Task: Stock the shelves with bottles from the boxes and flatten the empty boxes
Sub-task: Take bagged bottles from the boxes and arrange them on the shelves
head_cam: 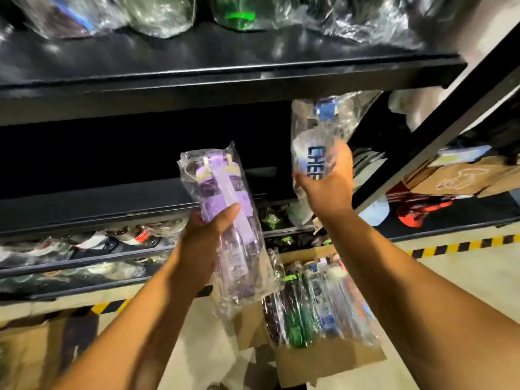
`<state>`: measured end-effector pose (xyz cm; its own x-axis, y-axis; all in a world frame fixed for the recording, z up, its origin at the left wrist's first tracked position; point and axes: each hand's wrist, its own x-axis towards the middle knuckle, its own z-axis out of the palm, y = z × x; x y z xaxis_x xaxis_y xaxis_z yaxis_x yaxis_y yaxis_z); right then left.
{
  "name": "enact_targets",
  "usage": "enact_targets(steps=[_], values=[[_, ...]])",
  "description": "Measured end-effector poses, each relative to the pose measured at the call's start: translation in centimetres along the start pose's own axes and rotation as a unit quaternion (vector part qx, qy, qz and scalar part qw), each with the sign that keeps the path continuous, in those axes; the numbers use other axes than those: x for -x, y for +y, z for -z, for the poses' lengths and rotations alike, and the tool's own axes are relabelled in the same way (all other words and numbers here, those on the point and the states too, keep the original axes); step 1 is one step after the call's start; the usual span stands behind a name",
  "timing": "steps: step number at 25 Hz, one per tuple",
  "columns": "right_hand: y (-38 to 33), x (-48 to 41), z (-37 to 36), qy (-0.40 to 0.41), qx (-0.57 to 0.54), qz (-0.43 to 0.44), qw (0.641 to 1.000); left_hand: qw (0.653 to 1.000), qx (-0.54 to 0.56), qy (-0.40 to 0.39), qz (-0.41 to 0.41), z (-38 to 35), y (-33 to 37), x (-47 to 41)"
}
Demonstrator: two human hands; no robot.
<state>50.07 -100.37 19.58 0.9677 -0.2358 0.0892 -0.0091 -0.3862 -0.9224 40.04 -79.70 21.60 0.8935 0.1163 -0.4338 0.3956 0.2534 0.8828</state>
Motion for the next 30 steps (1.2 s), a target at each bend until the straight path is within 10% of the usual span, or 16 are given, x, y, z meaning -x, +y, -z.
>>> enact_targets(steps=[12,26,30], values=[[7.5,-4.2,-1.9,-0.089,0.213,-0.107,0.967,0.997,0.009,-0.001,-0.076,-4.6,-0.4,-3.2],[9.5,-4.1,-4.7,0.039,0.394,-0.049,0.917,0.970,-0.086,0.111,-0.198,-7.7,2.3,-13.3],[9.3,-4.3,-4.7,0.043,0.400,-0.049,0.914,0.859,-0.220,0.274,-0.373,-8.5,1.2,-15.3]])
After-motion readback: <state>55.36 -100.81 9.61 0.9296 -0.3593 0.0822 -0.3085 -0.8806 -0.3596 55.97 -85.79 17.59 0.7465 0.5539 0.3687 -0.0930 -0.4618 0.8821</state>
